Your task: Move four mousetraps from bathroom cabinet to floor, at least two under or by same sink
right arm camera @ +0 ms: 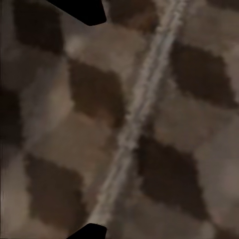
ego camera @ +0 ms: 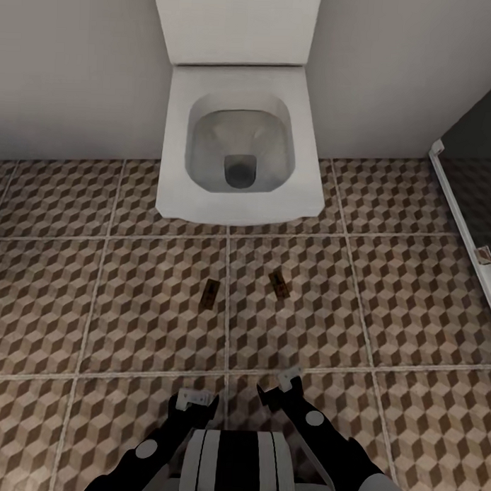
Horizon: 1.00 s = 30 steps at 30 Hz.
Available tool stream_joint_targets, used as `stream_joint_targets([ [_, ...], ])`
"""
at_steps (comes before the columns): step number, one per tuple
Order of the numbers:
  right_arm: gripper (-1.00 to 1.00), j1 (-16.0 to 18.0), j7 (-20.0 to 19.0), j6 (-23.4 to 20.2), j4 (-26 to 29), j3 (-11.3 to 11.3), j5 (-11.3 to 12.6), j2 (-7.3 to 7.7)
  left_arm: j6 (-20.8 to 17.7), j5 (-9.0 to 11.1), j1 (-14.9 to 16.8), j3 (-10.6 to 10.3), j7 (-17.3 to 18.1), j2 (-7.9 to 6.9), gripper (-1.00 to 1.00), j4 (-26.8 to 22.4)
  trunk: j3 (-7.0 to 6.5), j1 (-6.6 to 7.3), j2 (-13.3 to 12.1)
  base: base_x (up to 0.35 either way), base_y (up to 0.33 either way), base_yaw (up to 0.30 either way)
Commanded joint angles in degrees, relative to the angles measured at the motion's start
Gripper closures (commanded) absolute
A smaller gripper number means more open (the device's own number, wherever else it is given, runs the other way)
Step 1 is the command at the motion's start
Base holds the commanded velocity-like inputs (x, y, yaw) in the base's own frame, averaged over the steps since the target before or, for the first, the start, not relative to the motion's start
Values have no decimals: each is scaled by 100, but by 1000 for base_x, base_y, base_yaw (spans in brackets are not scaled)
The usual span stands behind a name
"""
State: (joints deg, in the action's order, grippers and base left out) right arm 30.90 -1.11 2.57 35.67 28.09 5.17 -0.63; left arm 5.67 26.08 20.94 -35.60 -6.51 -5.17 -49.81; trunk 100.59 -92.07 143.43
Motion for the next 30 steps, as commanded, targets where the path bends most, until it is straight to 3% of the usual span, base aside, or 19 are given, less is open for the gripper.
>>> stream_joint_targets([
  [1, -100, 4, -12, 24, -7, 13, 55, 2, 31, 55, 6, -43, -52, -9, -100, -2, 2, 1, 1, -65, -42, 0],
  [24, -100, 4, -12, 24, -7, 13, 55, 2, 31, 55, 6, -39, -52, -11, -100, -2, 2, 1, 1, -9, -7, 0],
  [30, -100, 4, -12, 24, -7, 13, 55, 2, 31, 55, 6, -39, -52, -9, -100, -2, -87, 12, -4, 0, 0, 0],
])
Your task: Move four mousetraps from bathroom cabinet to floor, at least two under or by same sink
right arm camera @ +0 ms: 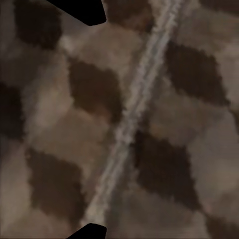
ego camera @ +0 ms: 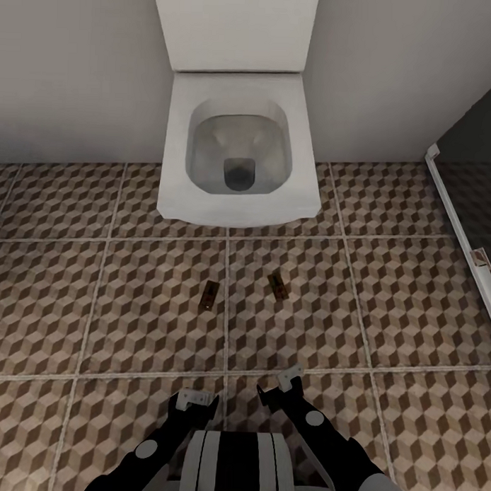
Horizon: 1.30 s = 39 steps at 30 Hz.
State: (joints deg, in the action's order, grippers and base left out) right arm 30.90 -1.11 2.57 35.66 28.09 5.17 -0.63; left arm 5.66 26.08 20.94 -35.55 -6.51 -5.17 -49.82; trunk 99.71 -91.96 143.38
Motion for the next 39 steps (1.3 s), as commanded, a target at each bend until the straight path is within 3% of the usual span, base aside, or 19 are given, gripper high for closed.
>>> stream_joint_targets([
  [1, -100, 4, -12, 24, -7, 12, 55, 2, 31, 55, 7, -45, -50, -9, -100, -2, 2, 1, 1, 0, 0, 0],
  [15, -100, 4, -12, 24, -7, 12, 55, 2, 39, 55, 7, -48, -52, -11, -100, -2, 2, 1, 1, 0, 0, 0],
  [26, -100, 4, -12, 24, -7, 12, 55, 2, 32, 55, 7, -48, -49, -9, -100, -2, -242, 29, -14, 0, 0, 0],
  [39, -100, 4, -12, 24, -7, 12, 55, 2, 31, 55, 7, -48, -49, -6, -100, -2, -475, 315, -535, 0, 0, 0],
])
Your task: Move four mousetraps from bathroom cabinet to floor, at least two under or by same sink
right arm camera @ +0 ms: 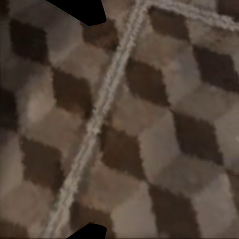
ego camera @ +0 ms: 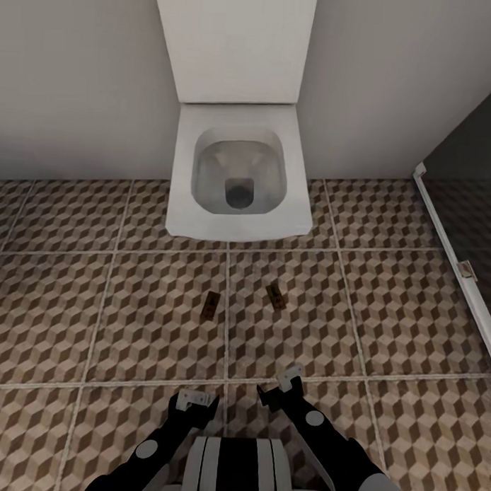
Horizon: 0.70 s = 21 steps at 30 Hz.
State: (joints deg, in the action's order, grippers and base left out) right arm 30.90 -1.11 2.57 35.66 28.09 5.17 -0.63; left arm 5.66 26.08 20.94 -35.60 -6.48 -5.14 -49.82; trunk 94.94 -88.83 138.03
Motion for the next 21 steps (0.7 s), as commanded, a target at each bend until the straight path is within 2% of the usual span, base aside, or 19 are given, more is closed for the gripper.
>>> stream_joint_targets([
  [1, -100, 4, -12, 24, -7, 12, 55, 2, 31, 55, 7, -43, -51, -10, -100, -2, -16, 23, -41, 0, 0, 0],
  [21, -100, 4, -12, 24, -7, 12, 44, 2, 31, 55, 7, -43, -53, -14, -100, -2, -375, 462, -843, 0, 0, 0],
])
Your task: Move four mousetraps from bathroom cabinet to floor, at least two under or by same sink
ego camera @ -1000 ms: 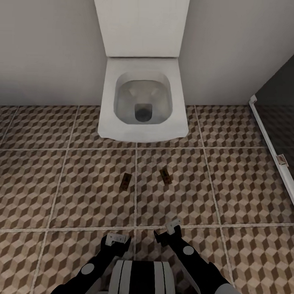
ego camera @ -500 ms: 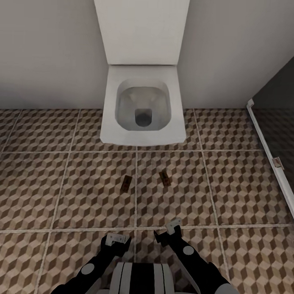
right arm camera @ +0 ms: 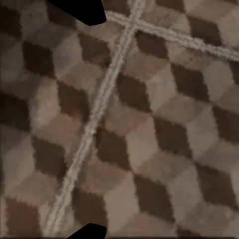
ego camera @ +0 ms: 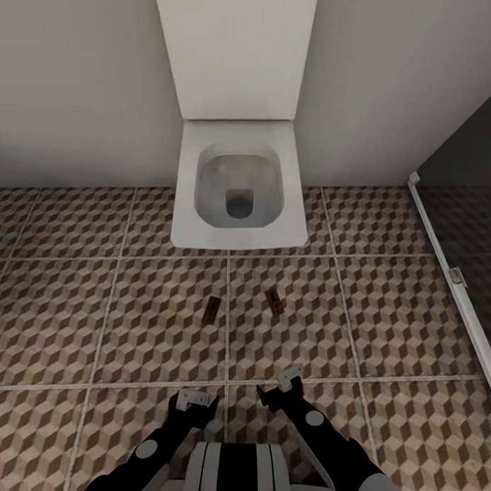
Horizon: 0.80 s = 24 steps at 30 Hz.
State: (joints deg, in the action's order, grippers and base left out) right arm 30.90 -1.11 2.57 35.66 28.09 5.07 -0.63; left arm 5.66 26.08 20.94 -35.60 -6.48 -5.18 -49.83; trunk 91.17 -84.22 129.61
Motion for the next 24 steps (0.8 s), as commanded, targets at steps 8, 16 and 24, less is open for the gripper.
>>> stream_joint_targets([
  [8, -100, 4, -12, 24, -7, 12, 51, 2, 31, 55, 7, -43, -52, -9, -100, -1, -142, 177, -321, 0, 0, 0],
  [16, -100, 4, -12, 24, -7, 12, 51, 2, 31, 55, 7, -43, -51, -9, -100, -3, -286, 353, -642, 0, 0, 0],
  [24, -100, 4, -12, 24, -7, 12, 47, 2, 31, 55, 7, -43, -51, -9, -100, -2, -429, 528, -963, 0, 0, 0],
])
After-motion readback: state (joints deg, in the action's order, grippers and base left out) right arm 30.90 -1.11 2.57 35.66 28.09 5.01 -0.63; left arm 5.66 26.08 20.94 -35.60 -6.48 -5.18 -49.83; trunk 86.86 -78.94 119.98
